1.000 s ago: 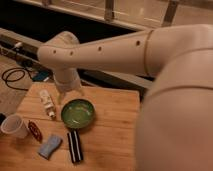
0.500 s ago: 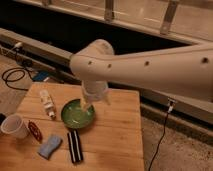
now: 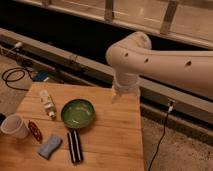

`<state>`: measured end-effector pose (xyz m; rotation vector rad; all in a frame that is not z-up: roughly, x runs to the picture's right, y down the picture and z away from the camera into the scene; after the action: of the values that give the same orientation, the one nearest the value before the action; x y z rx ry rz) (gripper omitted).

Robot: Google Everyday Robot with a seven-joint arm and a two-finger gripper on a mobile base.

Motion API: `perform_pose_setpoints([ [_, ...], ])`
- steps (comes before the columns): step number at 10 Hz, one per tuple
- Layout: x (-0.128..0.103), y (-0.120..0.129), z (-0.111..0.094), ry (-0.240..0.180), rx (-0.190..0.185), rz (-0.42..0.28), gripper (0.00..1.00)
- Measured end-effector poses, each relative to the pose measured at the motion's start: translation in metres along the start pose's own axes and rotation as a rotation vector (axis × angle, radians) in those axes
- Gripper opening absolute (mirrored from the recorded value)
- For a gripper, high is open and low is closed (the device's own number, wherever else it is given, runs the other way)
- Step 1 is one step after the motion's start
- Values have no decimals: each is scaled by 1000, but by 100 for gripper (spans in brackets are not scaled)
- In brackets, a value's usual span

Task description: Move the arm in a circular motion

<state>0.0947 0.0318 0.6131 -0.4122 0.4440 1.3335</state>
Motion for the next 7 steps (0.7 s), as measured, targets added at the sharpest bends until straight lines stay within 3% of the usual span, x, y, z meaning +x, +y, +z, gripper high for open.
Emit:
perform_pose_setpoints([
  [2,-15,-10,-1,-6,14,-36,65],
  [4,-24,6,-1,-7,20,-83,65],
  [6,-33,49,-1,-5,15,-162,65],
  [7,-39,83,-2,-8,5,-217,65],
])
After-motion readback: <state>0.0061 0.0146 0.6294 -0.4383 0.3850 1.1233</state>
